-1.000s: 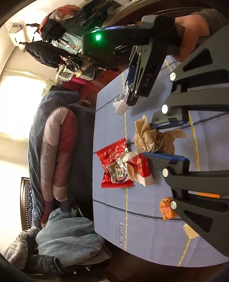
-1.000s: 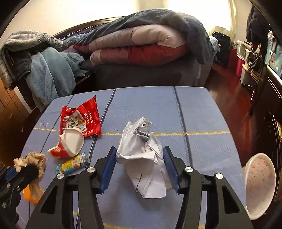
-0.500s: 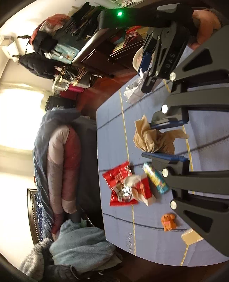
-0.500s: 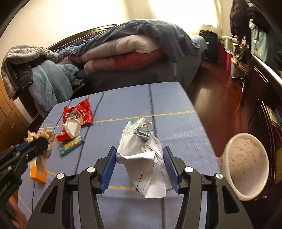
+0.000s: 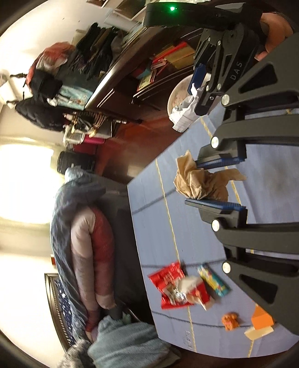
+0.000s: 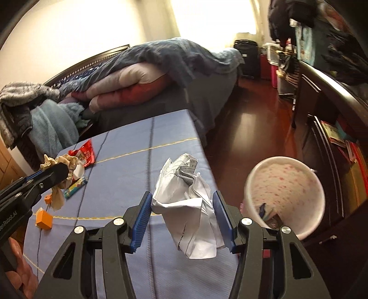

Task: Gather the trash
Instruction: 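Carry the tissue and crumpled paper over the pink-dotted wastebasket, then open the left tool to drop the tissue while the right tool drops the paper, then move both open tools back over the table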

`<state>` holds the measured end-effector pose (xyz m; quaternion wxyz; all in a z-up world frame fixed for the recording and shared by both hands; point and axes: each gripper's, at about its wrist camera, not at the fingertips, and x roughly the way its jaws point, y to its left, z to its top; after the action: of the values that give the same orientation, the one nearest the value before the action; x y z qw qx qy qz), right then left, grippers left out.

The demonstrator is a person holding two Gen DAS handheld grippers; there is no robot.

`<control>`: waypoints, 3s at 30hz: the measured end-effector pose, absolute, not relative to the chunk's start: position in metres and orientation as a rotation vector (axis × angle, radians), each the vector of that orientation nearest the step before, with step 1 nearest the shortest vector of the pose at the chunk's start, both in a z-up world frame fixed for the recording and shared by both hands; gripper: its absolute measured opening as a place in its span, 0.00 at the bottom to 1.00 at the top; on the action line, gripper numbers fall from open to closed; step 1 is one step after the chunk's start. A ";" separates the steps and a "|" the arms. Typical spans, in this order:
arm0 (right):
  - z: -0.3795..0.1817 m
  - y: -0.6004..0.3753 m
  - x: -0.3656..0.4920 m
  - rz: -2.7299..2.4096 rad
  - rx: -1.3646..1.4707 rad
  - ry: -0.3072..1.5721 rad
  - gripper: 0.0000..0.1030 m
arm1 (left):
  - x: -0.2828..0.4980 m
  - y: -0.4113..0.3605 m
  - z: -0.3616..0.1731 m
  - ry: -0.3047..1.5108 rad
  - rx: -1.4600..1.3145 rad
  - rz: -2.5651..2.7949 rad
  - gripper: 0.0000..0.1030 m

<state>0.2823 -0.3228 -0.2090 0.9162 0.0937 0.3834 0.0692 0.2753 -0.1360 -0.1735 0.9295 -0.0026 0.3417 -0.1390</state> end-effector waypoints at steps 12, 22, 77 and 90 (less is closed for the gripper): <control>-0.212 -0.401 0.261 0.007 0.275 0.763 0.53 | 0.275 -0.223 -0.172 0.688 0.086 -0.429 0.25; -0.223 -0.456 0.257 -0.109 0.331 0.760 0.53 | 0.290 -0.281 -0.182 0.693 0.138 -0.533 0.25; -0.282 -0.490 0.289 -0.294 0.380 0.814 0.78 | 0.389 -0.347 -0.233 0.803 0.057 -0.657 0.92; -0.236 -0.393 0.276 -0.072 0.304 0.832 0.92 | 0.345 -0.217 -0.203 0.768 -0.004 -0.399 0.96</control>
<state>0.2755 -0.3929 -0.2365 0.9029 0.1469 0.4024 -0.0349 0.3450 -0.2171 -0.2028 0.9078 -0.0020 0.3722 -0.1935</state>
